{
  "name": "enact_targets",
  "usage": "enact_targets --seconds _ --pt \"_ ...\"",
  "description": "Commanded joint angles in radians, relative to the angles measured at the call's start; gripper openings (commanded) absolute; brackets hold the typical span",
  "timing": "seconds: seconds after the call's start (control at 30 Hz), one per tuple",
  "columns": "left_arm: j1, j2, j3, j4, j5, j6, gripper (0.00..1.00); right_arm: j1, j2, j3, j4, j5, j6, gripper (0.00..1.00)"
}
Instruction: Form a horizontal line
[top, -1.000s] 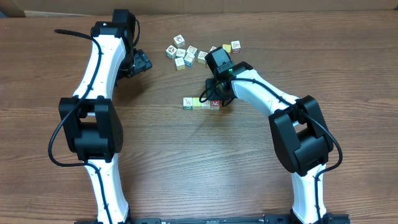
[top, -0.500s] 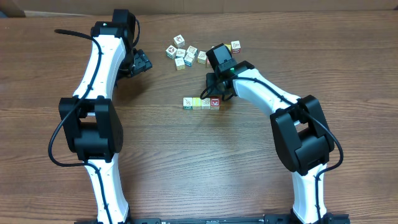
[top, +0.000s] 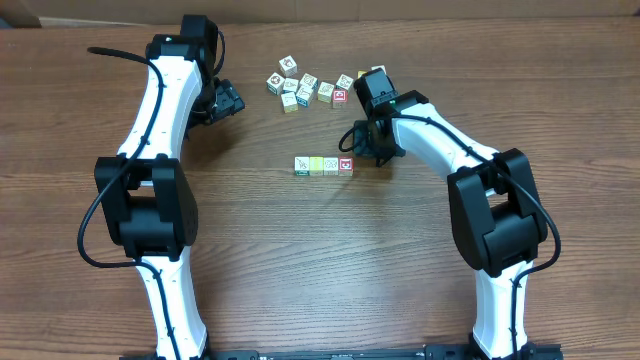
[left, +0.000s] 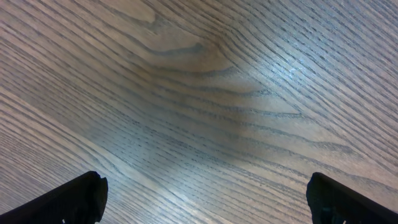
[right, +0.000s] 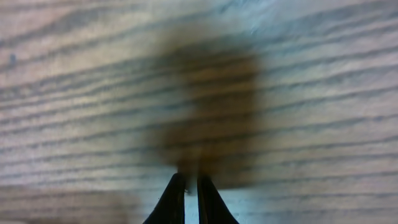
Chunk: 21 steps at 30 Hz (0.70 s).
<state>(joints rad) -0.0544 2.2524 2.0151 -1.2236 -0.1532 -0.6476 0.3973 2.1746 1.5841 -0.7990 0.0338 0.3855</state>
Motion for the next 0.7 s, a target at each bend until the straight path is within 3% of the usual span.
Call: enact_targets --seconds 0.0,0.17,0.67 --pt "-0.005 0.010 0.018 0.001 -0.004 0.009 1.00 0.007 -0.003 0.026 -0.016 -0.050 0.007 0.05" --pt "-0.005 0.010 0.018 0.001 -0.004 0.009 1.00 0.007 -0.003 0.026 -0.034 -0.098 0.007 0.10" --pt "-0.005 0.010 0.018 0.001 -0.004 0.009 1.00 0.007 -0.003 0.027 -0.071 -0.111 0.001 0.04"
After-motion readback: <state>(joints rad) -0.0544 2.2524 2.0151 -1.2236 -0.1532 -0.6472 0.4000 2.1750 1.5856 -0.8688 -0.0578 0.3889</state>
